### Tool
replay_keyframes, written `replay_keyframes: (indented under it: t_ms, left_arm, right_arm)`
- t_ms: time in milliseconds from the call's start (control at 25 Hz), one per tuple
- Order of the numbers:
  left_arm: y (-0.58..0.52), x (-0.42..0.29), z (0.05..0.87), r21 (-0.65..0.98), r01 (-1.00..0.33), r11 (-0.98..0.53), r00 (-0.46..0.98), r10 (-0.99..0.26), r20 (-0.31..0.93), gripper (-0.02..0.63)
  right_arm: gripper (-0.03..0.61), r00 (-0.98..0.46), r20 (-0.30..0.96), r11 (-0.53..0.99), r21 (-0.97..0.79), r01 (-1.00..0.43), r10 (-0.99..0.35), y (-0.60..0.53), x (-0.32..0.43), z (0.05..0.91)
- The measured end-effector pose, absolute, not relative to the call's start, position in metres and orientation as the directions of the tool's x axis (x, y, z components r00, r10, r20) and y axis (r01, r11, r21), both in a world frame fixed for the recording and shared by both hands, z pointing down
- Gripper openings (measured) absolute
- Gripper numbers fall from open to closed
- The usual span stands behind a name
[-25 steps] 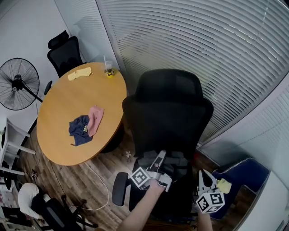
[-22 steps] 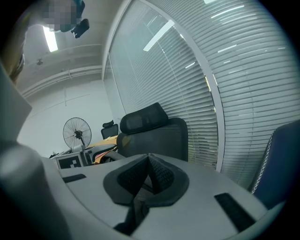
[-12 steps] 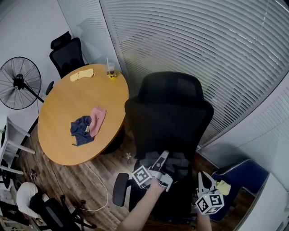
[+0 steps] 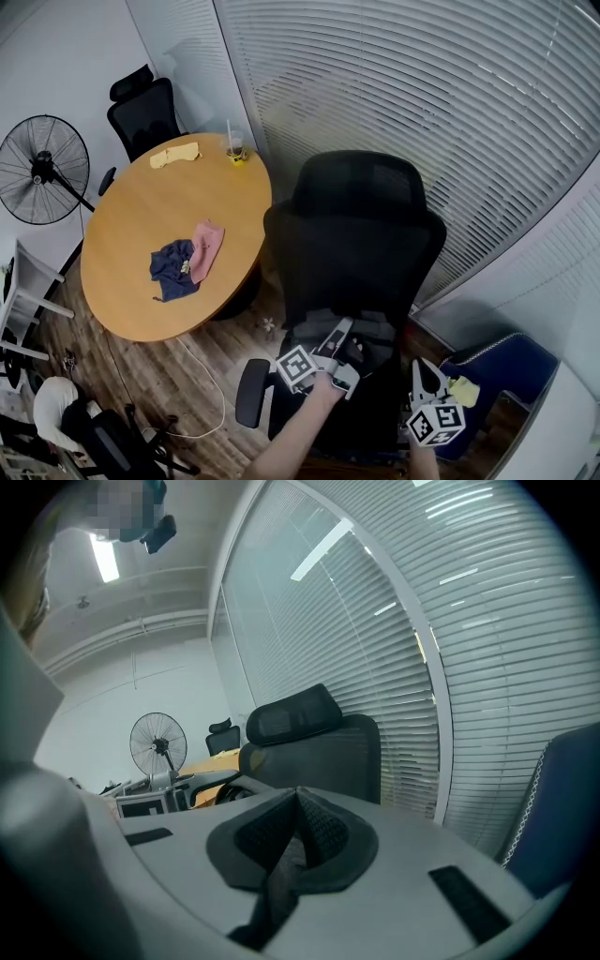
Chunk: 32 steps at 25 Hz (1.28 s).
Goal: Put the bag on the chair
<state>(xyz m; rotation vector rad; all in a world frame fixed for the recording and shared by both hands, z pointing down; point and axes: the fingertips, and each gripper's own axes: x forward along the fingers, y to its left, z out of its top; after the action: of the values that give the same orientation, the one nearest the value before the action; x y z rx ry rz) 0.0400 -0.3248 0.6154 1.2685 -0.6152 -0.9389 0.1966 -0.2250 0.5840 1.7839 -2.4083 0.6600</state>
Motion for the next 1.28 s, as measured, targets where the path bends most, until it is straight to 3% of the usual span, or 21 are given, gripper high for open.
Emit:
replay_keyframes:
  t_ms: [880, 1080, 1280]
  left_arm:
    - [-0.29, 0.038, 0.607, 0.988, 0.156, 0.012, 0.575, -0.814, -0.081, 0.087]
    - [-0.273, 0.033, 0.597, 0.997, 0.072, -0.029, 0.604, -0.794, -0.067, 0.083]
    - [-0.253, 0.017, 0.592, 0.983, -0.159, -0.089, 0.632, -0.774, 0.032, 0.032]
  right_arm:
    - [0.011, -0.329, 0.247, 0.255, -0.287, -0.923, -0.911, -0.206, 0.177, 0.556]
    - [0.011, -0.33, 0.235, 0.267, -0.264, -0.927, -0.914, -0.19, 0.168, 0.548]
    - [0.011, -0.348, 0.221, 0.297, -0.236, -0.925, -0.911, -0.174, 0.152, 0.54]
